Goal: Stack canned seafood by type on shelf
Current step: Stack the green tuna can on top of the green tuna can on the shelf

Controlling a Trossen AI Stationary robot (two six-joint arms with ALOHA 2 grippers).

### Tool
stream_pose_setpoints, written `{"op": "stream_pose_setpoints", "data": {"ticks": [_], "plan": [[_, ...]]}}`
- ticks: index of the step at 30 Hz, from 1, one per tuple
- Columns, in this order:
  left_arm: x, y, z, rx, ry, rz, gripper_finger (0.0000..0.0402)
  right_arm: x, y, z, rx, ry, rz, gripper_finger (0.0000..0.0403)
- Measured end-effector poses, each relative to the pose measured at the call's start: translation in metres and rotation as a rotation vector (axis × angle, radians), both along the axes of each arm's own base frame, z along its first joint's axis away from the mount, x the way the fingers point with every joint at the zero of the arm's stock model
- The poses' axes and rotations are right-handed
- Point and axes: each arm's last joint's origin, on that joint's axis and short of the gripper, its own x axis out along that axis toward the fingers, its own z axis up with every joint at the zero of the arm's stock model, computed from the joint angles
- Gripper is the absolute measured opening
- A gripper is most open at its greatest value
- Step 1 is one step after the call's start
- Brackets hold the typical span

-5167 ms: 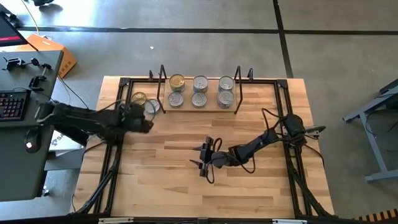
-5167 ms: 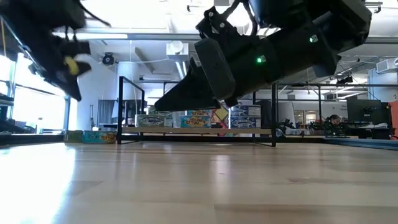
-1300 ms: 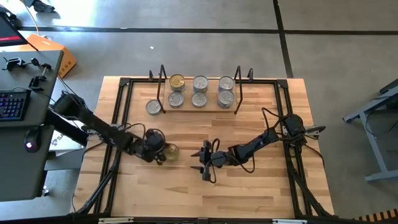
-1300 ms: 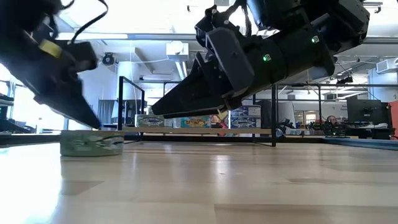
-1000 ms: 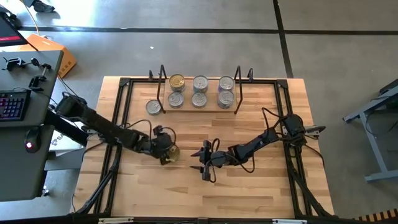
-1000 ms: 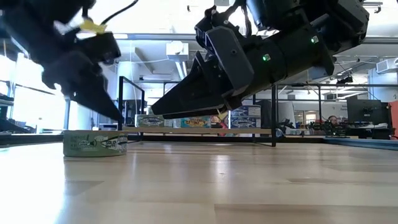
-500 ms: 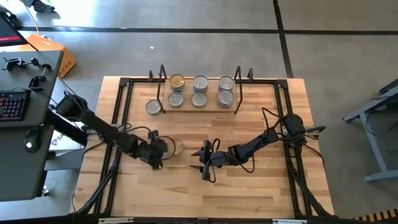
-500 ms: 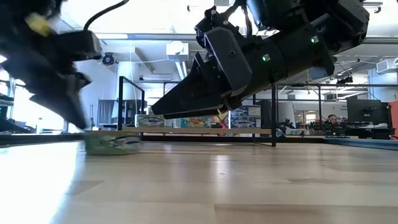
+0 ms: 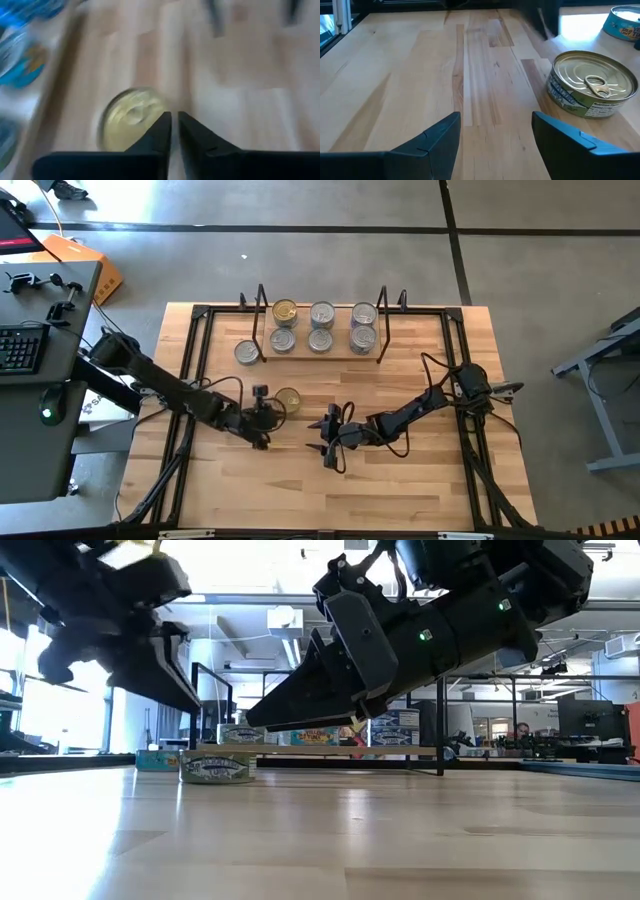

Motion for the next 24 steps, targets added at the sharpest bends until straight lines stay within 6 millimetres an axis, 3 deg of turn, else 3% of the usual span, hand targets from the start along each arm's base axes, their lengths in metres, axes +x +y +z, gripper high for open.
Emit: {"op": "stream_pose_setpoints", "data": {"ticks": [8, 12, 16, 24], "plan": [[-0.002, 0.007, -0.014, 0.084, -0.077, -0.160, 0.0122, 0.000, 0.000, 0.000, 0.002, 0.001, -0.001, 0.0238], [-0.002, 0.011, -0.020, 0.063, -0.042, -0.243, 0.0150, 0.000, 0.000, 0.000, -0.001, 0.001, 0.000, 0.0238], [0.003, 0.012, -0.031, 0.099, -0.014, -0.242, 0.0147, 0.000, 0.000, 0.000, -0.004, -0.001, -0.009, 0.0238], [0.014, 0.013, -0.058, 0.252, 0.063, -0.182, 0.0099, 0.000, 0.000, 0.000, -0.005, 0.001, -0.013, 0.0238]]}}
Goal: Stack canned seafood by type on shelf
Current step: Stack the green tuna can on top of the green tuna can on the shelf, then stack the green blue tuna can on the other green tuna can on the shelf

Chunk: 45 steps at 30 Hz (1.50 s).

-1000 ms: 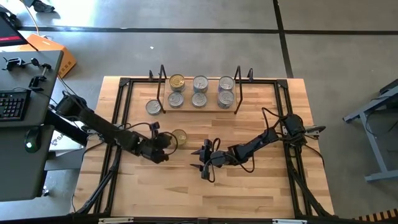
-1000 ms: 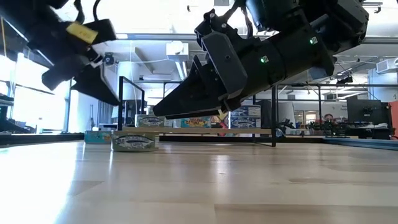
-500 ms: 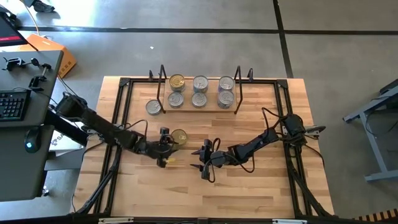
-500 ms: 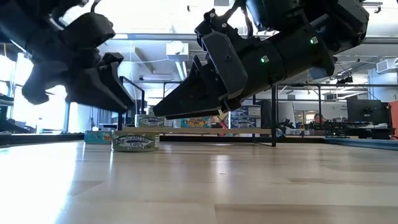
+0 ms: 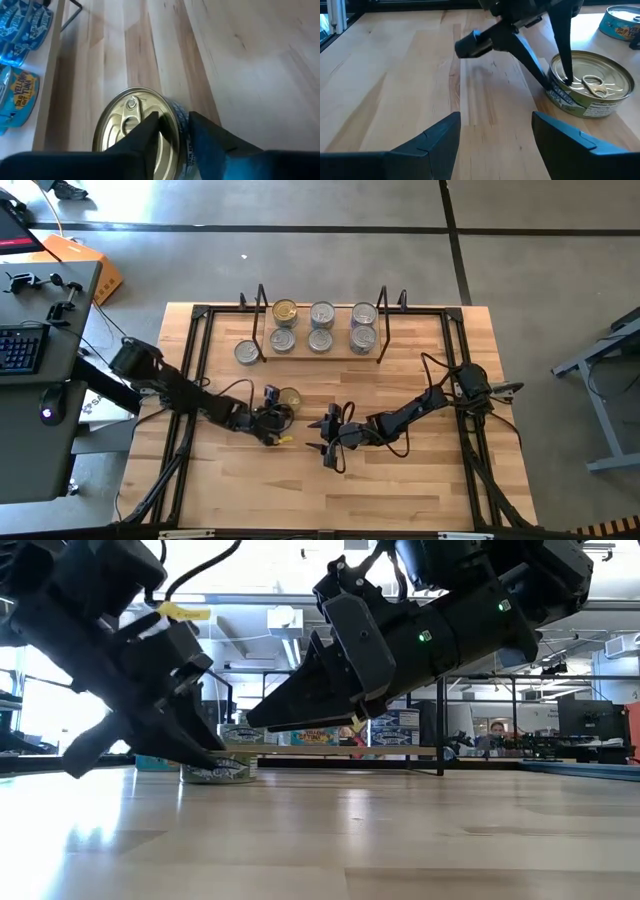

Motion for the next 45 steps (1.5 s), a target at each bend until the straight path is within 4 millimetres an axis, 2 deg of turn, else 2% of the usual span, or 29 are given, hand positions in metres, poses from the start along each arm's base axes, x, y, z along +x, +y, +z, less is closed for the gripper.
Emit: {"op": "stream_pose_setpoints", "data": {"ticks": [9, 17, 26, 32, 38, 45], "plan": [[0.001, -0.004, -0.010, 0.006, 0.017, 0.025, 0.0007, 0.000, 0.000, 0.000, -0.005, 0.004, -0.002, 0.0238], [0.006, -0.026, 0.001, 0.074, 0.035, -0.011, 0.0000, 0.000, 0.000, 0.000, -0.005, 0.004, -0.002, 0.0238], [0.013, -0.047, 0.024, 0.189, 0.114, 0.008, 0.0000, 0.000, 0.000, 0.000, -0.005, 0.005, -0.002, 0.0238], [0.018, -0.050, 0.035, 0.228, 0.102, 0.027, 0.0001, 0.000, 0.000, -0.001, -0.007, 0.011, -0.002, 0.0238], [0.019, -0.051, 0.036, 0.222, 0.095, 0.037, 0.0001, 0.000, -0.001, -0.001, -0.009, 0.009, -0.013, 0.0238], [0.024, -0.042, 0.031, 0.040, 0.069, 0.101, 0.0003, -0.001, -0.003, -0.001, -0.083, 0.005, -0.091, 0.0238]]}}
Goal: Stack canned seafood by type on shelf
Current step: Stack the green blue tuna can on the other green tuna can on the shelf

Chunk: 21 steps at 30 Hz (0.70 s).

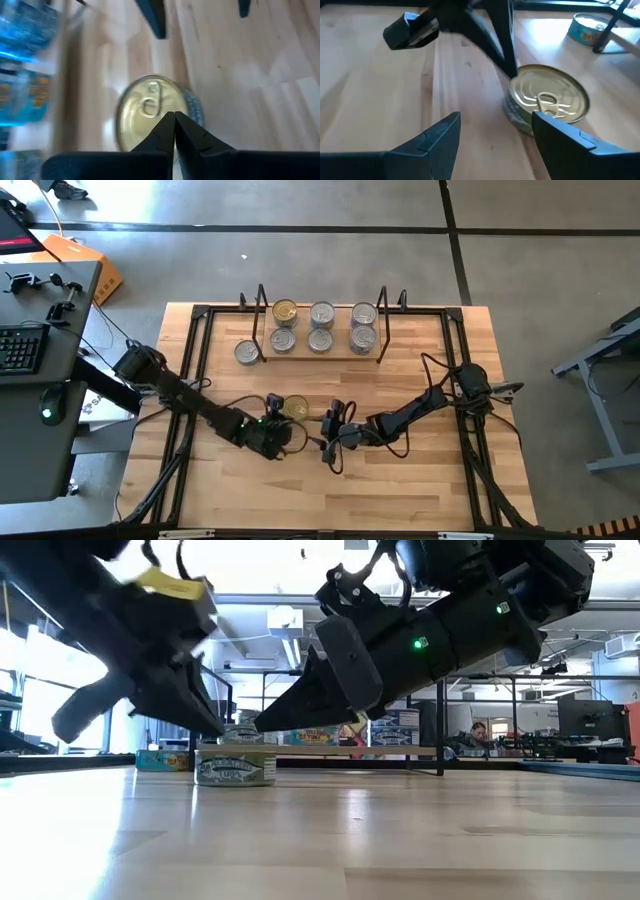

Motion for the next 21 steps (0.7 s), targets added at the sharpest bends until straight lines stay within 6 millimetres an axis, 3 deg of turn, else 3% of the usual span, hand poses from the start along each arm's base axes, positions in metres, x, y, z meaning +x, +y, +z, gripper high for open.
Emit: {"op": "stream_pose_setpoints", "data": {"ticks": [6, 13, 17, 21], "plan": [[0.007, 0.016, -0.009, -0.138, -0.010, -0.065, 0.0063, -0.005, 0.016, 0.000, -0.042, 0.001, 0.033, 0.0238], [0.005, 0.034, -0.017, -0.131, 0.023, -0.048, 0.0142, -0.012, 0.030, 0.001, -0.107, -0.004, 0.017, 0.0238], [0.006, 0.034, -0.019, -0.123, 0.046, -0.077, 0.0118, -0.012, 0.029, 0.001, -0.108, -0.004, 0.014, 0.0238], [0.007, 0.033, -0.027, -0.103, 0.077, -0.087, 0.0035, -0.011, 0.029, 0.001, -0.108, -0.005, 0.011, 0.0238]]}}
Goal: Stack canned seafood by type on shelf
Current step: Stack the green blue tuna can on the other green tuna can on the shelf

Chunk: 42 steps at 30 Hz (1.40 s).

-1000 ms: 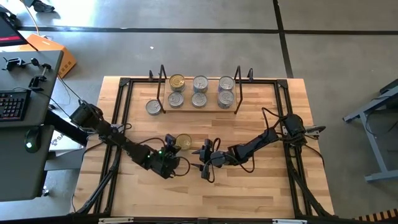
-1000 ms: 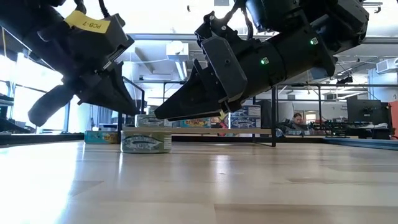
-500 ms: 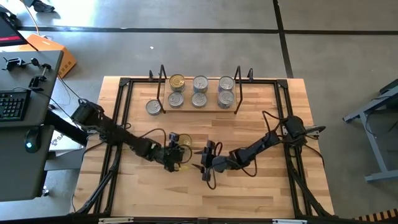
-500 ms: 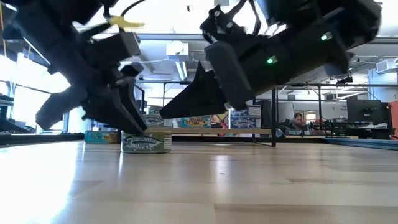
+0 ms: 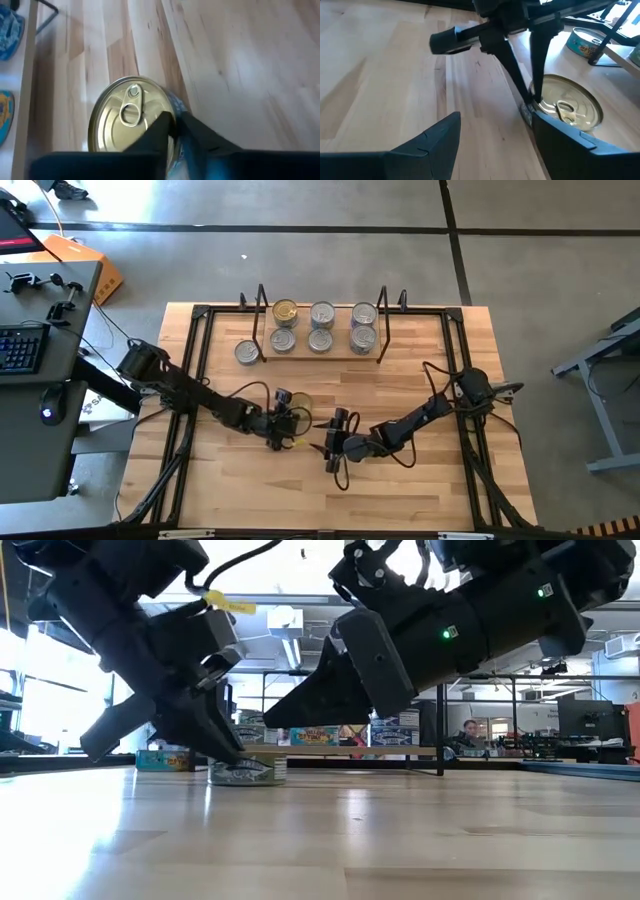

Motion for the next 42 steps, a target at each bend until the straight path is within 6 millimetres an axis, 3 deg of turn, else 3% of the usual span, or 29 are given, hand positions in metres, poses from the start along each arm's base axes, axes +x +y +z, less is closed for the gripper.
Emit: {"op": "stream_pose_setpoints", "data": {"ticks": [2, 6, 14, 27, 33, 42], "plan": [[0.001, -0.002, -0.002, 0.003, -0.004, -0.002, 0.0011, 0.000, 0.000, 0.000, -0.001, 0.002, 0.000, 0.0238], [-0.002, -0.009, 0.003, 0.053, -0.014, -0.004, 0.0007, -0.003, 0.006, -0.002, -0.013, 0.018, 0.008, 0.0238], [-0.007, -0.021, 0.036, 0.099, 0.016, -0.021, 0.0001, -0.013, 0.016, -0.006, -0.097, 0.047, -0.064, 0.0238], [-0.003, -0.011, 0.055, 0.245, -0.035, 0.117, 0.0000, -0.019, 0.016, -0.013, -0.068, 0.104, -0.119, 0.0238], [0.000, 0.023, 0.078, 0.262, -0.075, 0.256, 0.0000, -0.019, 0.016, -0.013, -0.066, 0.102, -0.119, 0.0238], [0.003, 0.111, 0.101, 0.240, -0.013, 0.304, 0.0000, -0.019, 0.015, -0.013, -0.067, 0.102, -0.121, 0.0238]]}}
